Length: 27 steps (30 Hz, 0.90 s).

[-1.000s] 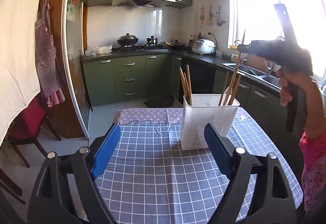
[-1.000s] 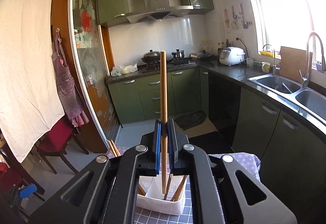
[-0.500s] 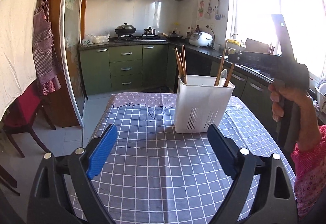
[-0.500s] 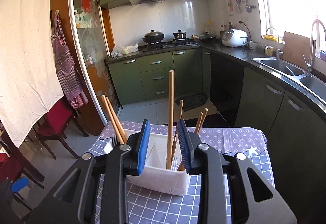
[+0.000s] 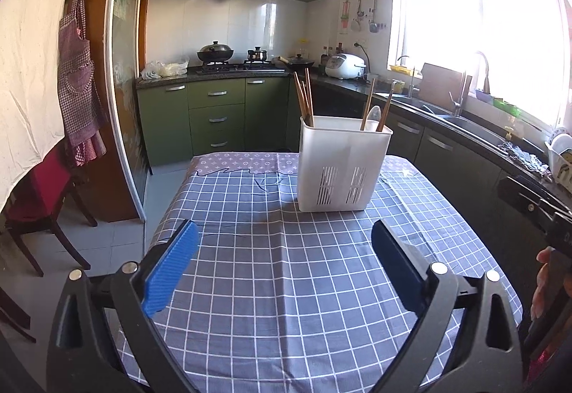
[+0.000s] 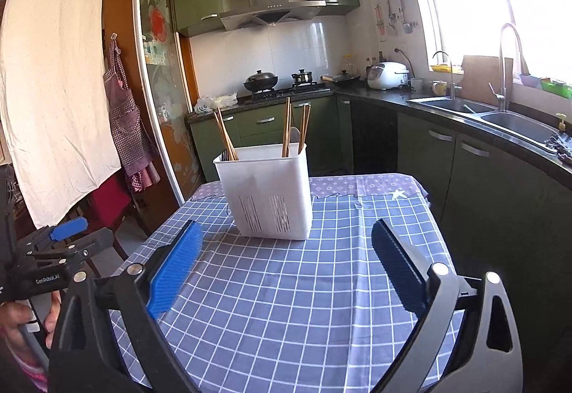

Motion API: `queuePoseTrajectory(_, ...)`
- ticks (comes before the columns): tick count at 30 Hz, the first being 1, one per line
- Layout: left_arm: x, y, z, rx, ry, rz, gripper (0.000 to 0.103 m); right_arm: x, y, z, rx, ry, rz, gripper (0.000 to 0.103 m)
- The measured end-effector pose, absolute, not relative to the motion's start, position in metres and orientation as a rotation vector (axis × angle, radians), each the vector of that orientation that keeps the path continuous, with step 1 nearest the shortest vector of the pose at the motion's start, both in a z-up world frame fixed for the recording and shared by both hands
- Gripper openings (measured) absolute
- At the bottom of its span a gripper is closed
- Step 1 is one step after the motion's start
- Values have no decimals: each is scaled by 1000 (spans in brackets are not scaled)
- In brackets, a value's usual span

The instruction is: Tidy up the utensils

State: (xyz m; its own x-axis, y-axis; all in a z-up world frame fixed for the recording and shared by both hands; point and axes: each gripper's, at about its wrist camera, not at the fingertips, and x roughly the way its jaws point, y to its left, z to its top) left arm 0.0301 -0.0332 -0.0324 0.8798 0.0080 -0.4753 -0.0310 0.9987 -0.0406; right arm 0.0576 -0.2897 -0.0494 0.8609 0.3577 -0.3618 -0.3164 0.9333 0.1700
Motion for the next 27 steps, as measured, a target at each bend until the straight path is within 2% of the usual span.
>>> queuePoseTrajectory(11,-20,-29,5,-49,413,55,96,-29,-288,-3,15,285,321,98)
queuePoseTrajectory(27,-24,-28,5,-50,430,61,96,-21,-275,-3,1,305,305,98)
